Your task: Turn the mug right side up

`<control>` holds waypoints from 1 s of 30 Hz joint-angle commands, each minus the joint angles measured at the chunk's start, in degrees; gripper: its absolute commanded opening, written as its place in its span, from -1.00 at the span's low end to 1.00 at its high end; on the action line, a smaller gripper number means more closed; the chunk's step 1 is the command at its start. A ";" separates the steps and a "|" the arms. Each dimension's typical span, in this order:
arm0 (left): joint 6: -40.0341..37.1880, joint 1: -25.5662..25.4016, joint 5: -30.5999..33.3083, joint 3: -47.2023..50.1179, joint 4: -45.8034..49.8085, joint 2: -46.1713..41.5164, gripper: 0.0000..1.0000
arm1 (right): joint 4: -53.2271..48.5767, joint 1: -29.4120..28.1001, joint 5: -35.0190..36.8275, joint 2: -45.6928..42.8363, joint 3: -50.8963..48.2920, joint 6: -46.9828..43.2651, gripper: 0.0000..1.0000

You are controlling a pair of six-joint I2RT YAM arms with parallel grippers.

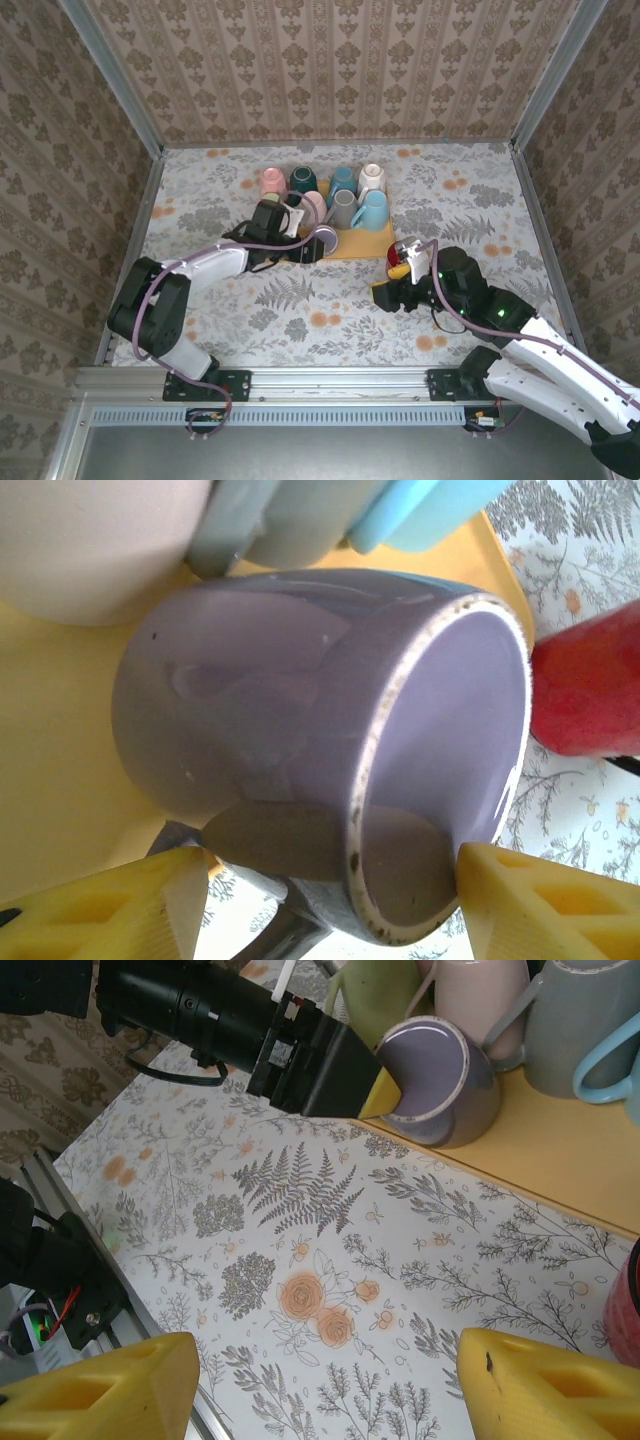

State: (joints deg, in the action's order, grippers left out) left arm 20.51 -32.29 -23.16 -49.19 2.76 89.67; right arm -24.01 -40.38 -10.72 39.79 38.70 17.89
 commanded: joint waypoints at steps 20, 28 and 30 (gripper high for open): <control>8.81 5.91 -3.00 -0.45 -1.16 2.16 0.37 | -0.79 0.13 0.61 -0.29 -0.47 -0.65 0.41; 6.59 5.84 -6.78 -2.63 -2.93 2.27 0.40 | -0.73 0.15 0.87 0.18 -0.29 -0.80 0.41; 5.89 5.86 -7.22 -2.65 -2.86 1.86 0.41 | -0.78 0.13 0.94 0.19 -0.38 -0.70 0.42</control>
State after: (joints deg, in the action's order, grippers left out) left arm 27.05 -26.89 -28.97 -49.95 2.20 91.66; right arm -24.43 -40.38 -10.74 40.10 38.70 17.89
